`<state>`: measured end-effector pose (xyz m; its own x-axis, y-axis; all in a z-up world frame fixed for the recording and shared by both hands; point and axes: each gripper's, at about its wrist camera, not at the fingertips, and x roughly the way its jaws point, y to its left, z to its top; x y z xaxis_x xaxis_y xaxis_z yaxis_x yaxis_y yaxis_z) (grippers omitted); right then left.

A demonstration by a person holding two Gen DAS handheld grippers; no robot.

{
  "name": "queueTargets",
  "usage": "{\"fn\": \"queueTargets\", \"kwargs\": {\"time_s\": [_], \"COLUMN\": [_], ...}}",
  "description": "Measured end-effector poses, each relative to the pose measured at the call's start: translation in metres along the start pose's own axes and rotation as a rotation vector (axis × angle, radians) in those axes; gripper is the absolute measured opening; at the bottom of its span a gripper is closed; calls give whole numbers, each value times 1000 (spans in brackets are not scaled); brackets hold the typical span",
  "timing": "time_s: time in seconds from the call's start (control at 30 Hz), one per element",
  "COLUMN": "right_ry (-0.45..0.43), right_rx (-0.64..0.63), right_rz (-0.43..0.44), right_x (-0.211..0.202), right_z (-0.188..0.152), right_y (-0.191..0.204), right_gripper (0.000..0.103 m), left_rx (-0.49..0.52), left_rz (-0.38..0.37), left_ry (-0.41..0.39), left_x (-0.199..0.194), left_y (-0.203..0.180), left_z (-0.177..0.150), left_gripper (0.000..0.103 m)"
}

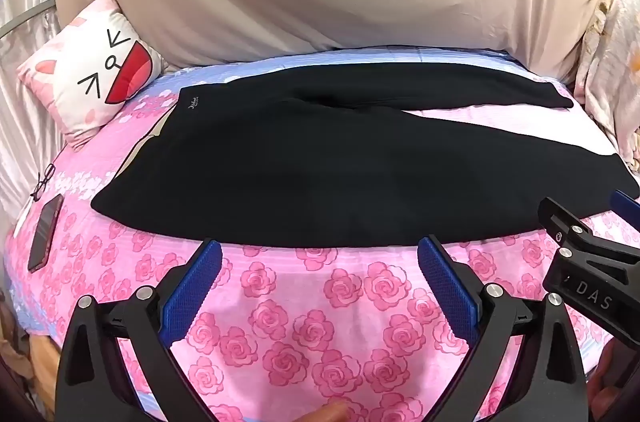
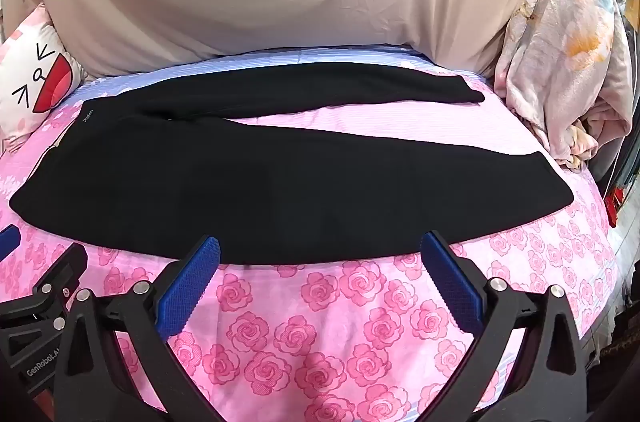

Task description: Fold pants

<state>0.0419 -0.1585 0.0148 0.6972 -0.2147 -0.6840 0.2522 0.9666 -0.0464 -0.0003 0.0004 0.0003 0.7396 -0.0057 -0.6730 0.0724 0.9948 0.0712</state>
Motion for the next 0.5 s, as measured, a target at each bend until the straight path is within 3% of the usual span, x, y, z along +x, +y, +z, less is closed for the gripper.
{"fn": "queueTargets", "kwargs": {"time_s": [0.5], "right_ry": [4], "right_rx": [-3], "right_rz": [-2], "right_x": [-3], "right_z": [0], "right_y": [0], "right_gripper": [98], "left_rx": [9], "left_rz": [-1], "left_ry": [5], "left_x": [1], "left_y": [3], "left_z": [4], "left_gripper": [96]}}
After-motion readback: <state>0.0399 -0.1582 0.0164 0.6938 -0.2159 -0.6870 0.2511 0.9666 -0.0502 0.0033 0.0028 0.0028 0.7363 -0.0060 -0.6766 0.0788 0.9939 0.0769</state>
